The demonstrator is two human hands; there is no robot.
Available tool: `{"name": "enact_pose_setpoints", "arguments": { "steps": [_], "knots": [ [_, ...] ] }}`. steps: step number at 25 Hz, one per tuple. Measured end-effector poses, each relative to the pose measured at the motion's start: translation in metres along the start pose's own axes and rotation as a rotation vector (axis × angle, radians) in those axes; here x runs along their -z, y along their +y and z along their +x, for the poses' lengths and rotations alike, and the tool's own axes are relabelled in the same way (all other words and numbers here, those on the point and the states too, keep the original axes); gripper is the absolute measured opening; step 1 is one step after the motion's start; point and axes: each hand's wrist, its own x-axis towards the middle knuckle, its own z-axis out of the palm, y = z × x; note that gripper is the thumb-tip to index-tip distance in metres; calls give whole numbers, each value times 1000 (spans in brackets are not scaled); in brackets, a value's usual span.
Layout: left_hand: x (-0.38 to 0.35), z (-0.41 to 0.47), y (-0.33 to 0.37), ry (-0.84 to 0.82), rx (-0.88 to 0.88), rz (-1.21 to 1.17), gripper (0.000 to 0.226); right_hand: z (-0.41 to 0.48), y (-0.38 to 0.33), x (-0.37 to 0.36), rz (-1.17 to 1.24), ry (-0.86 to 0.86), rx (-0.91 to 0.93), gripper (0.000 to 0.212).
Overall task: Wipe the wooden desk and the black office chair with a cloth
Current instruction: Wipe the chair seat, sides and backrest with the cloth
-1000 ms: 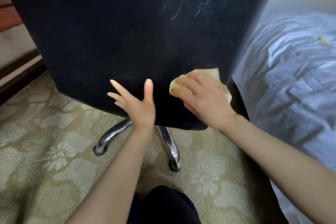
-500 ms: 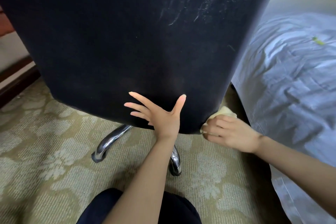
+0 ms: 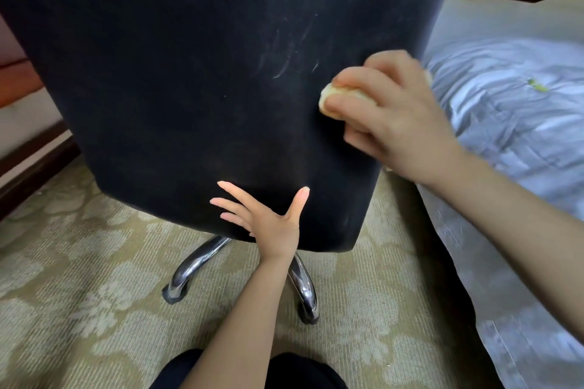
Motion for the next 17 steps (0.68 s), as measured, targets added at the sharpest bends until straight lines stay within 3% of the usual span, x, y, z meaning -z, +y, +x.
{"name": "enact_pose_setpoints", "arguments": {
  "steps": [3,9,13,17],
  "knots": [
    [15,1,0,-18,-5,85,122,11,-36,-19,6,-107,-20,29],
    [65,-7,4,-149,-87,281,101,-45,-85,-58,-66,-512,329,23],
    [86,-21,27,-166,-131,321,88,-52,-54,-33,-132,-407,480,18],
    [96,-36,63,-172,-240,378,81,7,-4,18,-174,-270,362,28]
  ]
}}
